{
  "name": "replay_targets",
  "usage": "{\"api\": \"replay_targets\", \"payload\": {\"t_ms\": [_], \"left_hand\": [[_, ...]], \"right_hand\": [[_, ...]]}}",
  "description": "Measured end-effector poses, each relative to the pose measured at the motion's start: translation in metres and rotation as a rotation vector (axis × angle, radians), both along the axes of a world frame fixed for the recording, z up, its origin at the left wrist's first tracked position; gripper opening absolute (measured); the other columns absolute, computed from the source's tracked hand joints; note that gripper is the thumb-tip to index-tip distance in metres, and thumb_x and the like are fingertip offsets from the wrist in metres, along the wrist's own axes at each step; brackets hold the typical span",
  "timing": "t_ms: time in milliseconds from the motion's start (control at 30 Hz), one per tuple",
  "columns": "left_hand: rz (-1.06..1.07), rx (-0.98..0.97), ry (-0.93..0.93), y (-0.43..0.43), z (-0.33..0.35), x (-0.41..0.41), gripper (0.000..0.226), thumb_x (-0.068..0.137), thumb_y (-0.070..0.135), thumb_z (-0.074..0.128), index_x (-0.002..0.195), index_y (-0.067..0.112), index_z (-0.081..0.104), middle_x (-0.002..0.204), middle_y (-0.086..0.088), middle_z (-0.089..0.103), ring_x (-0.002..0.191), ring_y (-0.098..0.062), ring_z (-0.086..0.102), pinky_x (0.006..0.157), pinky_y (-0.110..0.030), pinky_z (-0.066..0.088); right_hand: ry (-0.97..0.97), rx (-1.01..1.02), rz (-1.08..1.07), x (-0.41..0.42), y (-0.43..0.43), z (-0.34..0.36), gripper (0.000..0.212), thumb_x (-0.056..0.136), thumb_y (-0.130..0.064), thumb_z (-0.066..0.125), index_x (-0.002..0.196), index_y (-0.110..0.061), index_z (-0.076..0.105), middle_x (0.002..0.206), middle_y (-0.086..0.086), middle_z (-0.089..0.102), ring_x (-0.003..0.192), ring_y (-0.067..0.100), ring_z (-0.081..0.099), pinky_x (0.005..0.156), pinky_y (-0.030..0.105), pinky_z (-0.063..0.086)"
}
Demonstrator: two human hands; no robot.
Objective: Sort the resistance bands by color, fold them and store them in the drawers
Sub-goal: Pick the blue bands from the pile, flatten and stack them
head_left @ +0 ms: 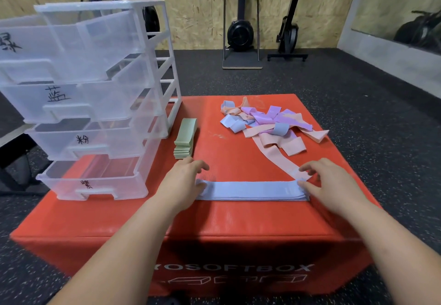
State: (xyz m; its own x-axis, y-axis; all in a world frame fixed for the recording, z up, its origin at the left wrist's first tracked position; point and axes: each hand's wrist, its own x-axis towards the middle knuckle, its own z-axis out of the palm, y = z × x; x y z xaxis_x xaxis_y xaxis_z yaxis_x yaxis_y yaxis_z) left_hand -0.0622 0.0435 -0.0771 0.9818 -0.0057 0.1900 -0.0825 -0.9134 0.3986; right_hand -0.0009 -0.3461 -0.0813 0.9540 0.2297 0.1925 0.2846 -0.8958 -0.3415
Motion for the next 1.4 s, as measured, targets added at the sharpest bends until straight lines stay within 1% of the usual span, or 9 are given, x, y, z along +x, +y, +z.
{"api": "replay_targets", "payload": {"t_ms": [100,200,400,567,767,900,1000,1133,1400], "left_hand": [[-0.104,0.048,0.126,0.005,0.004,-0.001,0.072,0.082,0.038,0.085,0.147,0.034,0.055,0.14,0.008,0.058,0.132,-0.02,0.049,0.11,-0.039,0.045],[-0.136,0.098,0.244,0.006,0.003,-0.005,0.094,0.078,0.041,0.089,0.158,0.039,0.039,0.15,0.009,0.054,0.138,-0.021,0.044,0.113,-0.043,0.042],[-0.106,0.176,0.198,0.009,0.003,-0.005,0.077,0.082,0.037,0.086,0.15,0.036,0.05,0.141,0.008,0.061,0.129,-0.02,0.052,0.106,-0.04,0.047],[-0.102,0.146,0.195,0.01,0.002,-0.005,0.076,0.081,0.039,0.087,0.148,0.036,0.052,0.137,0.01,0.062,0.126,-0.018,0.054,0.105,-0.04,0.049],[-0.106,0.129,0.201,0.013,0.002,-0.002,0.079,0.078,0.039,0.088,0.148,0.037,0.052,0.135,0.011,0.062,0.124,-0.017,0.053,0.104,-0.039,0.048],[-0.129,0.065,0.225,0.015,0.002,0.003,0.084,0.078,0.054,0.086,0.151,0.041,0.047,0.133,0.013,0.061,0.126,-0.016,0.051,0.107,-0.039,0.047],[-0.142,-0.008,0.199,0.012,0.003,0.01,0.074,0.084,0.062,0.078,0.149,0.043,0.048,0.134,0.015,0.059,0.125,-0.012,0.051,0.108,-0.035,0.047],[-0.139,-0.029,0.123,0.004,0.0,0.027,0.066,0.09,0.059,0.074,0.148,0.037,0.051,0.138,0.011,0.058,0.13,-0.012,0.052,0.11,-0.035,0.046],[-0.121,-0.022,0.107,-0.014,-0.017,0.067,0.065,0.093,0.051,0.072,0.151,0.033,0.05,0.147,0.005,0.051,0.138,-0.02,0.045,0.116,-0.038,0.041]], "right_hand": [[0.1,-0.002,0.152,0.002,-0.005,-0.001,0.053,0.08,-0.049,0.083,0.128,-0.042,0.062,0.123,-0.021,0.058,0.106,0.005,0.061,0.095,0.037,0.053],[0.148,-0.139,0.236,0.004,-0.005,-0.007,0.066,0.079,-0.05,0.084,0.138,-0.039,0.058,0.135,-0.021,0.057,0.121,0.008,0.056,0.104,0.03,0.045],[0.099,-0.193,0.233,0.01,-0.006,-0.009,0.063,0.079,-0.054,0.082,0.136,-0.042,0.058,0.13,-0.021,0.061,0.118,0.009,0.056,0.099,0.028,0.044],[0.137,-0.145,0.234,0.009,-0.004,-0.007,0.063,0.078,-0.05,0.085,0.135,-0.043,0.06,0.127,-0.025,0.062,0.11,0.001,0.051,0.093,0.022,0.039],[0.162,-0.124,0.224,0.012,-0.003,-0.004,0.061,0.073,-0.052,0.088,0.129,-0.047,0.064,0.122,-0.025,0.064,0.103,0.0,0.054,0.092,0.024,0.044],[0.163,-0.116,0.25,0.016,-0.002,0.0,0.066,0.067,-0.066,0.084,0.127,-0.05,0.063,0.121,-0.031,0.061,0.105,-0.002,0.054,0.09,0.022,0.042],[0.127,-0.042,0.232,0.02,0.004,0.006,0.062,0.07,-0.072,0.078,0.125,-0.048,0.064,0.117,-0.03,0.061,0.1,-0.003,0.056,0.091,0.026,0.045],[0.097,-0.034,0.216,0.032,0.02,0.004,0.062,0.075,-0.078,0.066,0.128,-0.046,0.064,0.126,-0.025,0.059,0.114,0.008,0.053,0.1,0.034,0.047],[0.054,-0.089,0.188,0.074,0.095,-0.002,0.053,0.097,-0.053,0.061,0.147,-0.041,0.052,0.155,-0.011,0.044,0.14,0.018,0.038,0.116,0.035,0.035]]}}
